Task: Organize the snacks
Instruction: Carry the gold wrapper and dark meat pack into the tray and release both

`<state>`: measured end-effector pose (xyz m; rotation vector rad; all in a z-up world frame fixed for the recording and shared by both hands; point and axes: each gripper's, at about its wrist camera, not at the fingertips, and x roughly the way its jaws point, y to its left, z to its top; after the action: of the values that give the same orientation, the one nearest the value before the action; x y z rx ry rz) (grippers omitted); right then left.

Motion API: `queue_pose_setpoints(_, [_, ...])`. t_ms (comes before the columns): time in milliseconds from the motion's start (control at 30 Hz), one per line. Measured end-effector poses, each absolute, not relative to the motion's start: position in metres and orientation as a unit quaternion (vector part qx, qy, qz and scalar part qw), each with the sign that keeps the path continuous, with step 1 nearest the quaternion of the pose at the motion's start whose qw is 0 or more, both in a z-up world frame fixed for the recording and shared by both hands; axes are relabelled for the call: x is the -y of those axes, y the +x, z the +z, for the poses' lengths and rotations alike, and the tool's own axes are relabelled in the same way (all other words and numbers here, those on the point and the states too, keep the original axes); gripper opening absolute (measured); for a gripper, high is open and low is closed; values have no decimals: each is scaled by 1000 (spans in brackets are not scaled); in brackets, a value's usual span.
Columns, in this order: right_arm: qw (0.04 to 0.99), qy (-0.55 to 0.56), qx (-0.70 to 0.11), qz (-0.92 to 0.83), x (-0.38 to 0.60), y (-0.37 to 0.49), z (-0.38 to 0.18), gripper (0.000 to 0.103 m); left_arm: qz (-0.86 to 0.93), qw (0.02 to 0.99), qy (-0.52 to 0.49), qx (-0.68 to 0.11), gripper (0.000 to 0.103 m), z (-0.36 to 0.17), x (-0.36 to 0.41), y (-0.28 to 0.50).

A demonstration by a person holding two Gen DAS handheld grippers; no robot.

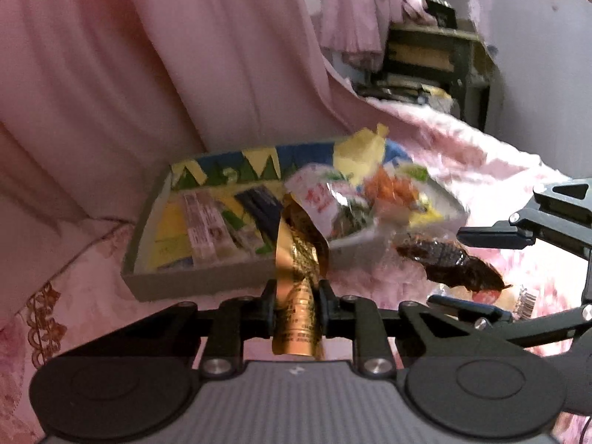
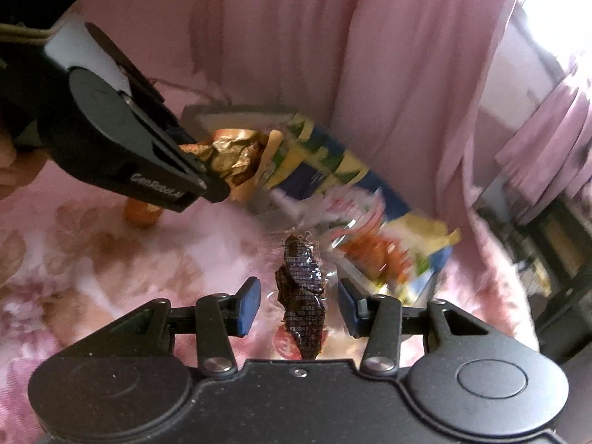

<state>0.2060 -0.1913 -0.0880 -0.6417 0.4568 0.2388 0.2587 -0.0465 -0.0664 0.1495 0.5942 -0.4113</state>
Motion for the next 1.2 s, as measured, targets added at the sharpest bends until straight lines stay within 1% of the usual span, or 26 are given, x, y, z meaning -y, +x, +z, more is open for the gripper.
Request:
queue_pose_setpoints(67, [923, -321, -185, 106, 190, 213, -82, 48, -199, 936, 40, -287, 23, -58, 44, 269])
queue_pose_setpoints(167, [933, -319, -139, 90, 188, 226, -71, 48, -184, 947, 12, -262, 23, -46, 44, 290])
queue_pose_setpoints(233, [938, -317, -116, 81, 187, 235, -66, 48, -180, 951, -12, -251, 23, -40, 42, 305])
queue_pose_setpoints(333, [942, -312, -102, 71, 187, 251, -63, 48, -177, 953, -31, -244, 23, -40, 38, 325])
queue_pose_setpoints(500, [946, -292, -124, 65, 186, 285, -67, 48, -190, 940, -71, -275, 24, -52, 28, 356])
queue_pose_setpoints(733, [939, -291, -167, 77, 179, 323, -80, 48, -181, 935, -66, -298, 24, -70, 28, 376])
queue_pose_setpoints(1033, [927, -305, -203, 82, 173, 342, -95, 48, -165, 927, -59, -332, 27, -92, 33, 385])
queue_pose_setpoints(1067, [928, -301, -204, 82, 173, 341, -95, 49, -165, 926, -60, -333, 29, -92, 34, 385])
queue_pose_setpoints(1100, [930, -296, -202, 82, 174, 341, -95, 53, -165, 926, -61, -335, 30, -92, 34, 384])
queue_pose_setpoints(1133, [932, -291, -200, 84, 175, 342, -94, 57, -165, 924, -66, -338, 35, -92, 34, 385])
queue_pose_setpoints(1167, [933, -288, -200, 84, 174, 338, -94, 59, -162, 923, -72, -342, 37, -91, 33, 385])
queue_pose_setpoints(1200, [934, -285, -200, 83, 175, 337, -93, 64, -161, 921, -77, -345, 38, -91, 31, 385])
